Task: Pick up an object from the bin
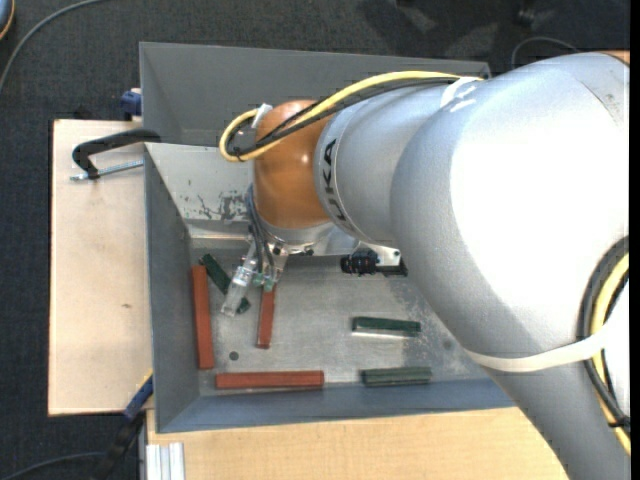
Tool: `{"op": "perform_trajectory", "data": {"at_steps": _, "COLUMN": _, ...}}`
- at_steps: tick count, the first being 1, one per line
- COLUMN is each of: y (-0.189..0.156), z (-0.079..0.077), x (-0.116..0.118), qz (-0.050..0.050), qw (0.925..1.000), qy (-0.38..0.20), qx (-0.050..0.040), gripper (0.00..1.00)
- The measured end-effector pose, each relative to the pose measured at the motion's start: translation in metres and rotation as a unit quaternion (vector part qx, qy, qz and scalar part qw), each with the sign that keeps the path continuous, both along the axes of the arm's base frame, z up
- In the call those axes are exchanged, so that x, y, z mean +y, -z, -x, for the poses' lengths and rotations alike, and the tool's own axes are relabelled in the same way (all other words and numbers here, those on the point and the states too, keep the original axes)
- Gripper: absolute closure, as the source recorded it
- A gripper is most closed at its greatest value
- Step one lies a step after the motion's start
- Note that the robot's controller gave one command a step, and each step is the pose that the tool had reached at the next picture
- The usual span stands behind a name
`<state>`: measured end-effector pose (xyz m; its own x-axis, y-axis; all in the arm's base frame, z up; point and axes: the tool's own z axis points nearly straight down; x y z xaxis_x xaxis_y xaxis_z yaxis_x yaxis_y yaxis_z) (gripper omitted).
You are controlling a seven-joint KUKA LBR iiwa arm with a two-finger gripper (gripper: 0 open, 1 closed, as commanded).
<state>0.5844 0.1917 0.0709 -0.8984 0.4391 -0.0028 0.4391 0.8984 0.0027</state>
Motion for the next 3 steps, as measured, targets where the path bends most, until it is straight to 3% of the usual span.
{"op": "perform_trajectory", "data": {"at_steps": 1, "y": 0.0, "z": 0.0, "x": 0.0, "qz": 0.0, "qw": 1.0, "qy": 0.0, "qx": -0.0001, "gripper": 1.0}}
{"op": "perform_trajectory", "data": {"at_steps": 2, "y": -0.018, "z": -0.001, "x": 0.002, "qz": -0.001, "qw": 1.0, "qy": -0.001, "qx": -0.001, "gripper": 1.0}}
{"op": "perform_trajectory", "data": {"at_steps": 3, "y": -0.072, "z": -0.004, "x": 0.003, "qz": -0.002, "qw": 1.0, "qy": -0.003, "qx": -0.0031, "gripper": 1.0}}
